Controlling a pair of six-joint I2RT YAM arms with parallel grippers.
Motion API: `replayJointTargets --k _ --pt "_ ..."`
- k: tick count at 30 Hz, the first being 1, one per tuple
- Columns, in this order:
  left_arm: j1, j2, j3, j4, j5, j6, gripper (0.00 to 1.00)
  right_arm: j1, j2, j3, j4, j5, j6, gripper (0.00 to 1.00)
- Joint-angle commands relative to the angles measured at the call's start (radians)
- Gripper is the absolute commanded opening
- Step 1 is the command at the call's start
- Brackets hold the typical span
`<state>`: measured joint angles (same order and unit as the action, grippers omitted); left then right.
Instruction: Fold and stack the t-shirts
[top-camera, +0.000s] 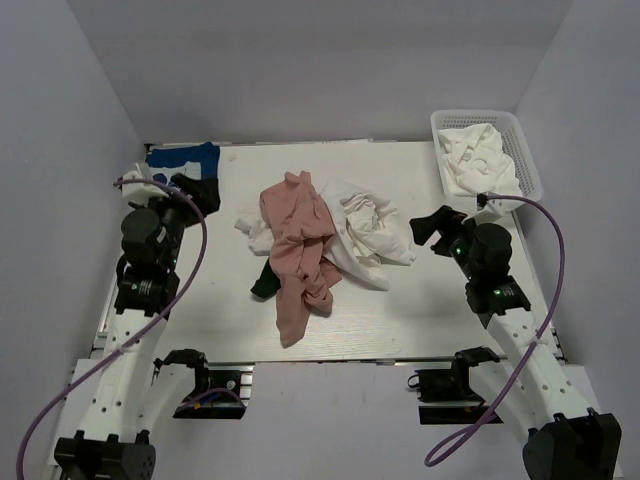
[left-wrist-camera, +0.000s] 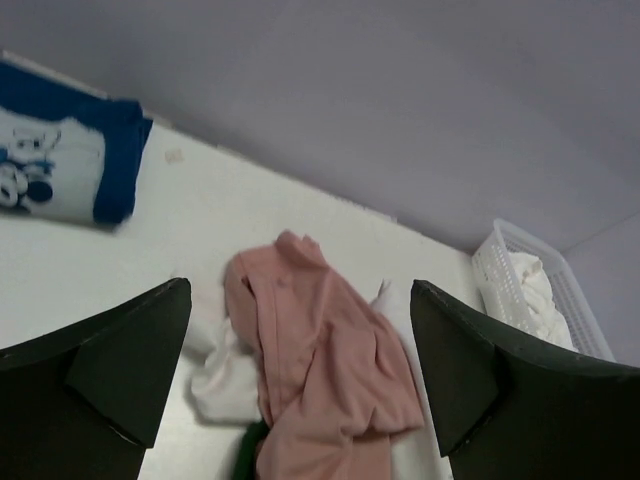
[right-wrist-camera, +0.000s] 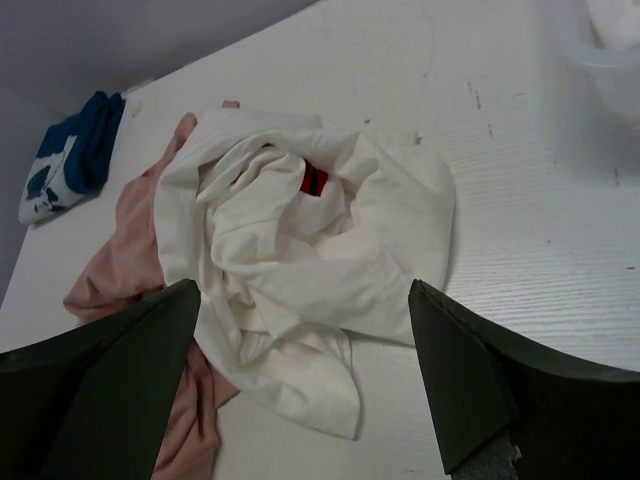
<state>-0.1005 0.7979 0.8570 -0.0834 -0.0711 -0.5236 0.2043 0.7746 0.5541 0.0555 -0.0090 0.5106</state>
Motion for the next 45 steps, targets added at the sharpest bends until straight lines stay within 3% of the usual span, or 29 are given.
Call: replayJointTargets --k 1,4,8,12,16,21,23,24,25,26,27,34,38,42,45 --pt "0.001 -0.069 -0.085 -0.066 -0.012 -0.098 1.00 0.001 -0.003 0.026 -0.036 -0.123 -0.030 0.90" --pt "-0.011 -0.111 -0.128 -0.030 0.010 -0.108 1.00 0.013 0.055 0.056 -0.019 -0.240 -0.148 0.90" --pt "-0.011 -0.071 -0.096 -0.073 0.019 -0.108 1.00 0.092 0.208 0.167 -0.167 -0.171 -0.234 0.90" --pt "-0.011 0.020 -0.044 -0.114 0.048 -0.099 1.00 0.246 0.343 0.217 -0.109 0.002 -0.303 0.90" --pt "-0.011 0.087 -0.044 -0.125 0.097 -0.090 1.00 0.375 0.594 0.352 -0.138 0.167 -0.368 0.90" --pt "-0.011 0.142 -0.044 -0.150 0.132 -0.079 1.00 0.411 0.886 0.504 -0.037 0.389 -0.385 0.90" --pt "-0.011 0.142 -0.055 -0.150 0.133 -0.079 1.00 0.419 0.966 0.559 -0.039 0.409 -0.377 0.64" --pt "-0.011 0.142 -0.065 -0.141 0.133 -0.079 1.00 0.419 0.976 0.575 -0.036 0.406 -0.377 0.45" --pt "-0.011 0.142 -0.065 -0.141 0.133 -0.070 1.00 0.422 0.979 0.607 -0.045 0.424 -0.347 0.39" --pt "-0.011 0.142 -0.065 -0.141 0.119 -0.070 1.00 0.423 0.961 0.609 -0.043 0.423 -0.337 0.10" --pt "-0.011 0.142 -0.076 -0.141 0.108 -0.070 1.00 0.422 0.947 0.619 -0.054 0.408 -0.343 0.00" --pt "-0.011 0.142 -0.116 -0.108 0.119 -0.052 1.00 0.405 0.683 0.711 -0.008 0.518 -0.360 0.00" --pt "0.007 0.176 -0.115 -0.122 0.099 -0.052 1.00 0.360 0.643 0.803 -0.006 0.610 -0.445 0.00" --pt "0.007 0.208 -0.093 -0.148 0.090 -0.052 1.00 0.259 0.710 1.127 -0.054 0.642 -0.487 0.00" --pt "0.007 0.231 -0.093 -0.167 0.079 -0.052 1.00 0.175 0.863 1.399 -0.186 0.687 -0.491 0.00"
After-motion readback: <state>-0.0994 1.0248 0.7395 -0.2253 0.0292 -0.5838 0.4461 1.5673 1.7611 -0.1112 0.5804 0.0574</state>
